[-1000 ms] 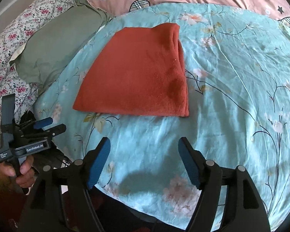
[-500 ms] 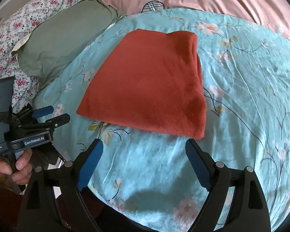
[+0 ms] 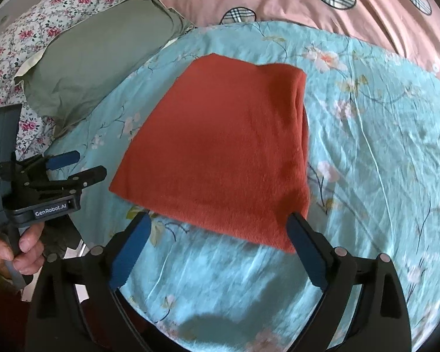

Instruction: Fold small clothes

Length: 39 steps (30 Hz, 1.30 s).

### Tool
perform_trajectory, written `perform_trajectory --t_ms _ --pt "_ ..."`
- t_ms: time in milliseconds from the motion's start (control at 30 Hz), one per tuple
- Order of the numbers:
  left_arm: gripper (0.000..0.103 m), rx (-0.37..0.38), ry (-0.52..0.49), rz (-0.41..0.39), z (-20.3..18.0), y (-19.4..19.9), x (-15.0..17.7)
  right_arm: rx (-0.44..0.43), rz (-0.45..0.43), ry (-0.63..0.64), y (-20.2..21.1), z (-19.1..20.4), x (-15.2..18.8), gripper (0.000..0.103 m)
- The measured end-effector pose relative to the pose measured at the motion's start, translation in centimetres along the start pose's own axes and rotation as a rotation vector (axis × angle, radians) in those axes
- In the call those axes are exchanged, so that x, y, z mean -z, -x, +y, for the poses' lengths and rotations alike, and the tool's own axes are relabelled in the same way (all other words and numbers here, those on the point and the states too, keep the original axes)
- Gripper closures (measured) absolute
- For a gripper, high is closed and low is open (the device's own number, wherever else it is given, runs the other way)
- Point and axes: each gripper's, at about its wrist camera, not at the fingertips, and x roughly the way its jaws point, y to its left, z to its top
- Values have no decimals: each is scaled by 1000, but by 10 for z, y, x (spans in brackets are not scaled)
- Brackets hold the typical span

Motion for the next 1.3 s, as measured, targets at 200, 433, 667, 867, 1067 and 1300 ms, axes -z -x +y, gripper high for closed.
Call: perform_trajectory --t_ms 200,433,667,867,1067,1300 --pt "29 -5 3 -15 -2 -2 -15 -5 -7 11 -7 -1 -15 6" --pt "28 -7 -8 -12 -12 -7 -23 -21 -2 5 -16 -6 -26 5" --pt "28 -16 -14 0 -17 -17 -28 -22 15 -4 -23 -13 -29 5" --pt "27 -24 -7 8 -17 -23 -33 -22 25 -23 -28 -21 -32 4" --pt "25 -31 -7 13 -18 -26 -34 -25 24 -14 -29 -21 -34 4" --pt "24 -31 -5 13 -17 -26 -34 -26 23 -11 -29 -21 -35 4"
